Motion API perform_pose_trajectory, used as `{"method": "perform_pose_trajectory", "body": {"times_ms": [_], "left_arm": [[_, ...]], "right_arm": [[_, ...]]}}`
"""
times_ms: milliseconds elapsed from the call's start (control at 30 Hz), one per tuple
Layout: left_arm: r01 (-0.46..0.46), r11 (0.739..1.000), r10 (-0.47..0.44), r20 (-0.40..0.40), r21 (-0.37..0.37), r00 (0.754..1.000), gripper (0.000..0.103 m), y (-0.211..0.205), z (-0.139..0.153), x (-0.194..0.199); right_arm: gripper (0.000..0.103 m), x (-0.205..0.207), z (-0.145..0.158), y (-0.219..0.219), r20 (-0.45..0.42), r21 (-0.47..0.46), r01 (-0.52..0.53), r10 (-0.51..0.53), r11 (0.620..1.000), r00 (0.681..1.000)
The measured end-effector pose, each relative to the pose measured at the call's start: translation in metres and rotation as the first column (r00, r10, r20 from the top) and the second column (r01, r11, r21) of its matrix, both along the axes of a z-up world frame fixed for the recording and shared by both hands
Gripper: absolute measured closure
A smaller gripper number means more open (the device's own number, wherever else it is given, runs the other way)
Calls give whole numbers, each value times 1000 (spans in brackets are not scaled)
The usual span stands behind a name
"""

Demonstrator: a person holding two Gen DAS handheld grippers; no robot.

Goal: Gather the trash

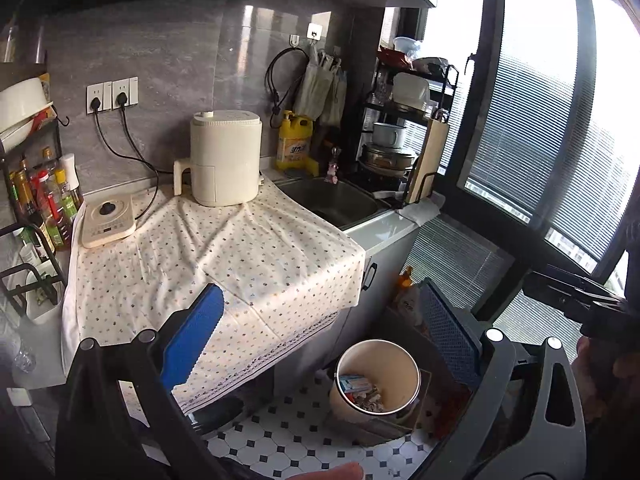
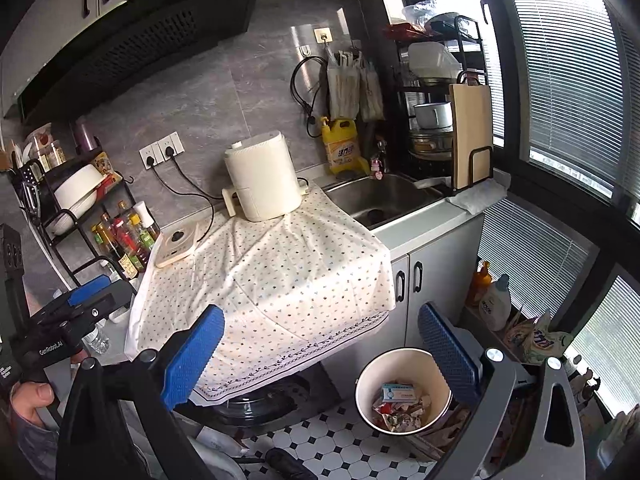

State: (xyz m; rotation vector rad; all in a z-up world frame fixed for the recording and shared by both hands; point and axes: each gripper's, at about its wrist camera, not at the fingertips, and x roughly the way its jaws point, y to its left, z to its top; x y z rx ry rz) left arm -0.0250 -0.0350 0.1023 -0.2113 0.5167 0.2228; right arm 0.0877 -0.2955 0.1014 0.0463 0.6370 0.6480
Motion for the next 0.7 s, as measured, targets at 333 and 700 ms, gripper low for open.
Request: {"method": "perform_pose_trajectory", "body": {"times_ms": [333, 700], "left_arm": [[-75, 997, 74, 37, 32, 997, 6, 10, 14, -30], [-100, 994, 98, 49, 38, 994, 6, 10, 18, -36]], "right_arm": [[8, -11, 6, 22, 15, 30, -61, 61, 998, 998], [8, -12, 6, 32, 16, 35, -80, 79, 996, 997]]}}
